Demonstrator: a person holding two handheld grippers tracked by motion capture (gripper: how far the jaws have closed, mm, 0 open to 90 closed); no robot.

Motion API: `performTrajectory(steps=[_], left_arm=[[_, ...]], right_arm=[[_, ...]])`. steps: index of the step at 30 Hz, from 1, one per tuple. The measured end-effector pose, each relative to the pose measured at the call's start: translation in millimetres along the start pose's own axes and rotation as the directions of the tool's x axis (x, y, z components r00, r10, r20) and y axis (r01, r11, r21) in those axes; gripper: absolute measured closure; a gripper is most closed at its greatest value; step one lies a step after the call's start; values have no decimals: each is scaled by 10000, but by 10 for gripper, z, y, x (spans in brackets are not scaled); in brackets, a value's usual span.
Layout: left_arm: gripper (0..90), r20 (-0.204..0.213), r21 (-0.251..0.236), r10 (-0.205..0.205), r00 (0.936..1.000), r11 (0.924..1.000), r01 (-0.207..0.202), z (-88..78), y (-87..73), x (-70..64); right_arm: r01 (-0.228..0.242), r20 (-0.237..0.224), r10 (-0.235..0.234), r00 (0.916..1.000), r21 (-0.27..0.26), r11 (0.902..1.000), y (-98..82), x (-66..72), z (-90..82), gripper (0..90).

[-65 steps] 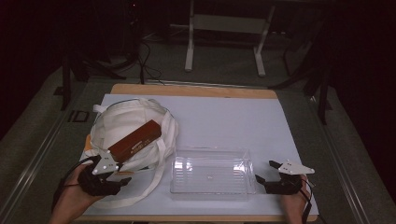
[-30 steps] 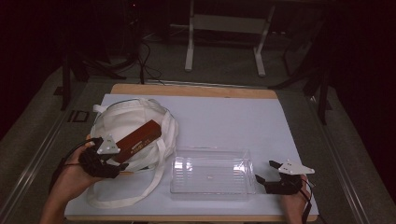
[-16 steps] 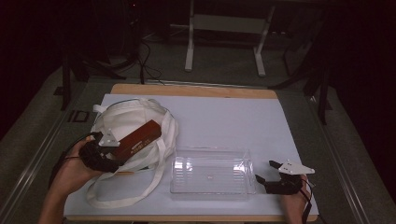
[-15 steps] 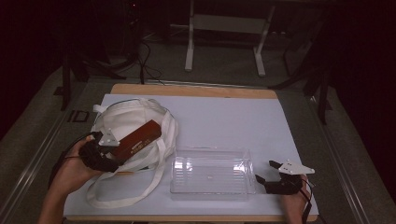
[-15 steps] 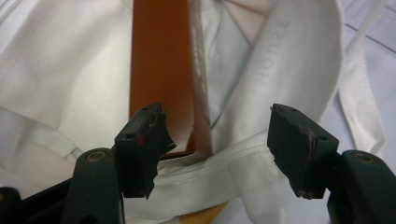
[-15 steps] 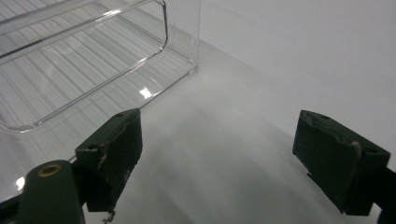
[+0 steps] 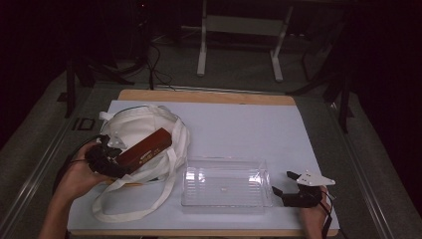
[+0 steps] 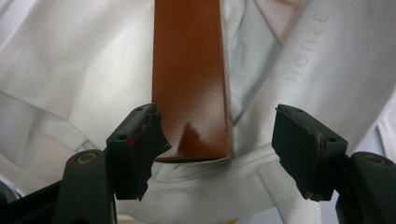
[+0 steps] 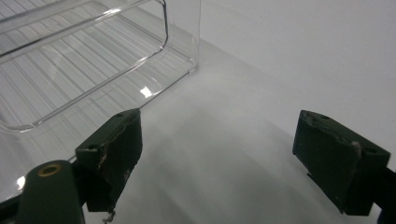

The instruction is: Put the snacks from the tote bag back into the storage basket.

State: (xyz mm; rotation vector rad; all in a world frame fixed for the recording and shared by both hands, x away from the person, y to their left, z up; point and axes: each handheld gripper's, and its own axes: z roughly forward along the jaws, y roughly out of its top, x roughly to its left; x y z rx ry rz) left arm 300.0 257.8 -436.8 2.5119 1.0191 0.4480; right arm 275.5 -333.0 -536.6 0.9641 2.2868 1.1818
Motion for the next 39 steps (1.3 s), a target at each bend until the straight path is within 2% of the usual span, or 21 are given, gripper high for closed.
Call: performTrajectory(steps=[11, 15, 17, 20, 26, 27, 39], left_arm=[[384, 472, 438, -150, 9988, 9990, 129, 78, 35, 136], [384, 540, 536, -217, 9983, 9984, 188, 91, 40, 156], [373, 588, 665, -393, 9975, 9972, 354, 124, 51, 187], [355, 561, 805, -387, 9977, 9962, 341, 144, 60, 198], [351, 743, 1143, -576, 9956, 9922, 489, 214, 75, 248], [351, 923, 1220, -632, 9937, 9912, 517, 226, 81, 261], [384, 1294, 1642, -586, 9899, 9857, 369, 299, 133, 309]], right_arm=[[-13, -30, 13, 10000, 45, 10000, 1, -3, 5, 158], [-25, -35, 25, 10000, 59, 10000, 2, -3, 6, 158], [-28, -33, 28, 10000, 65, 10000, 2, -2, 6, 158], [-33, -38, 33, 10000, 69, 10000, 3, -3, 6, 158], [-44, -64, 44, 10000, 75, 10000, 3, -5, 10, 158], [-47, -64, 48, 10000, 92, 9999, 4, -5, 11, 158], [-49, -96, 50, 9999, 156, 9999, 6, -7, 15, 158]])
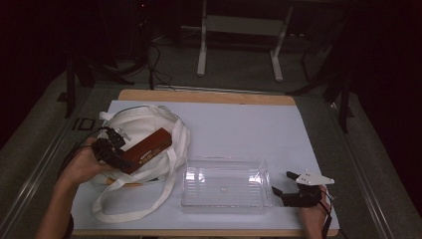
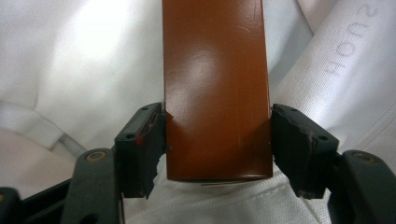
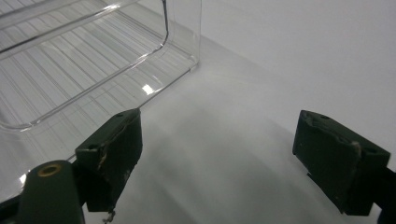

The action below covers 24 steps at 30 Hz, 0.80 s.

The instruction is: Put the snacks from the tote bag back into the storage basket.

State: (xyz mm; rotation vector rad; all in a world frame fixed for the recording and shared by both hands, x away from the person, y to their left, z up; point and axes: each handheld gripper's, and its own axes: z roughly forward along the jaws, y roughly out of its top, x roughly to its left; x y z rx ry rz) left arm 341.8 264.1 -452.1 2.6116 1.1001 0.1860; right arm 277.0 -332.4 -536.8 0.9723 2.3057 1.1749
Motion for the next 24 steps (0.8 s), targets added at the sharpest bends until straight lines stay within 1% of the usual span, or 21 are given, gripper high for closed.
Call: performTrajectory(steps=[2, 5, 9, 11, 12, 14, 19, 20, 21, 24], left_arm=[[384, 105, 168, 39, 9999, 9999, -41, 9, 20, 17], [380, 139, 375, 42, 9999, 9993, -47, 30, 43, 19], [378, 230, 821, 91, 9997, 9966, -110, 92, 80, 28], [378, 255, 1159, 102, 9996, 9932, -131, 156, 109, 23], [378, 255, 1159, 102, 9996, 9932, -131, 156, 109, 23], [379, 238, 1319, 134, 9996, 9911, -164, 180, 125, 17], [381, 244, 1708, 117, 9996, 9852, -157, 214, 161, 10], [383, 275, 1834, 129, 9995, 9829, -177, 237, 165, 12], [384, 275, 1834, 129, 9995, 9829, -177, 237, 165, 12], [385, 260, 2048, 166, 9995, 9786, -216, 280, 168, -1]], right_arm=[[4, -9, -4, 10000, 25, 10000, 1, -1, 1, 158], [-6, -5, 6, 10000, 43, 10000, 1, 0, 3, 158], [-23, -8, 23, 10000, 38, 10000, 1, 0, 3, 158], [-11, -17, 11, 10000, 56, 10000, 2, -2, 4, 158], [-15, -22, 15, 10000, 60, 10000, 2, -2, 5, 158], [-19, -30, 19, 10000, 56, 10000, 1, -3, 5, 158], [-22, -35, 22, 10000, 73, 10000, 2, -2, 6, 158], [-25, -39, 25, 10000, 72, 10000, 2, -2, 5, 158], [-25, -39, 25, 10000, 72, 10000, 2, -2, 5, 158], [-25, -44, 25, 10000, 70, 10000, 2, -3, 5, 158]])
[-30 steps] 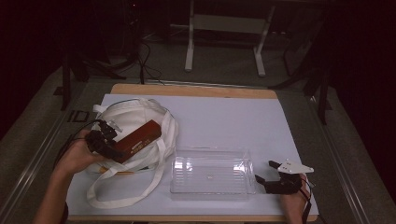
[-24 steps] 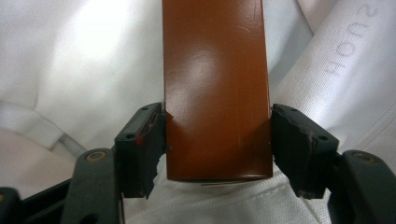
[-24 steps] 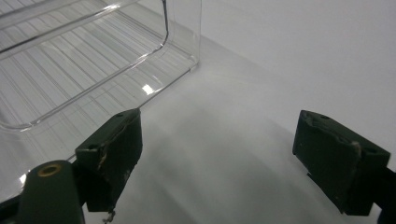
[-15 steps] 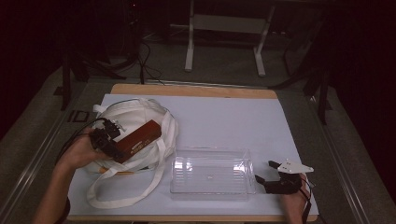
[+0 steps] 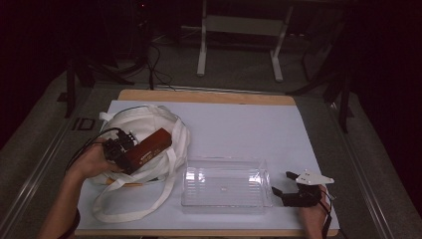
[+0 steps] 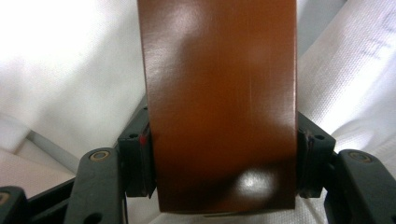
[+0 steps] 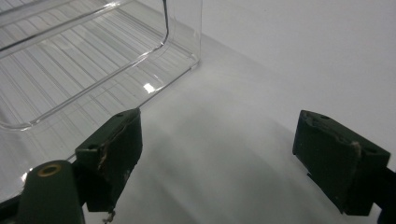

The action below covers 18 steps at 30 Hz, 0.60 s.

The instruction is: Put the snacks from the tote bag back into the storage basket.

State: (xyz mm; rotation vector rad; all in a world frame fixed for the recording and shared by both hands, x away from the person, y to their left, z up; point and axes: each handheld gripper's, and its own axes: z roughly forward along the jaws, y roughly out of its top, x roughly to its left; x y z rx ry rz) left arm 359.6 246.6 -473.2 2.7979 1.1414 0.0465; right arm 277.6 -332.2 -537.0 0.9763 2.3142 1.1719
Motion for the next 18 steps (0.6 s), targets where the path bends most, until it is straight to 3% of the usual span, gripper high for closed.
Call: performTrajectory(steps=[18], left_arm=[[396, -101, 531, 227, 9997, 9983, -221, 120, 35, -32]], right_arm=[[-2, -3, 2, 10000, 6, 10000, 0, 0, 1, 158]])
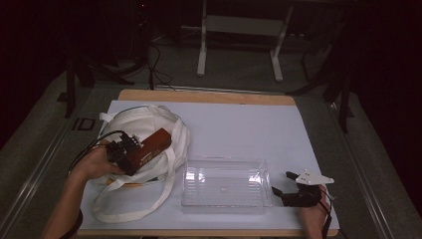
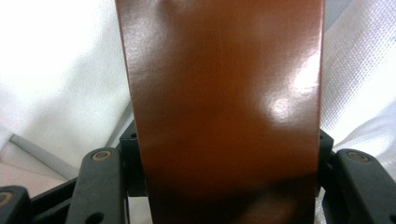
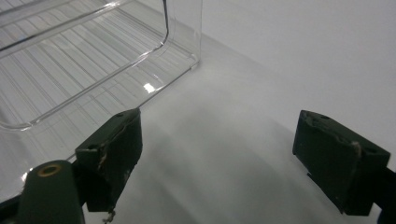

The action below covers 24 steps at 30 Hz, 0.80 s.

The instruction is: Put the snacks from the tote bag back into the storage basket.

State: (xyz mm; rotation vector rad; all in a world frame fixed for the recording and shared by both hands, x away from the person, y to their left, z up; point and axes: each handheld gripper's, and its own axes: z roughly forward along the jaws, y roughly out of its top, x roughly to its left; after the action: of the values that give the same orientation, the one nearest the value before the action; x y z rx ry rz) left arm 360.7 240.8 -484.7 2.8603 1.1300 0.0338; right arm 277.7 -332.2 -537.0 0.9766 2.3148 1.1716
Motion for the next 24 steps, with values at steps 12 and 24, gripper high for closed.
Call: performTrajectory(steps=[12, 24], left_arm=[[413, -278, -82, 722, 9970, 9973, -725, -2, 1, -44], [425, -121, -6, 936, 9955, 9956, -937, -67, 6, 8]], right_arm=[[-4, 5, 4, 10000, 21, 10000, 1, 0, 1, 158], [-2, 16, 2, 10000, 24, 10000, 1, 2, 2, 158]])
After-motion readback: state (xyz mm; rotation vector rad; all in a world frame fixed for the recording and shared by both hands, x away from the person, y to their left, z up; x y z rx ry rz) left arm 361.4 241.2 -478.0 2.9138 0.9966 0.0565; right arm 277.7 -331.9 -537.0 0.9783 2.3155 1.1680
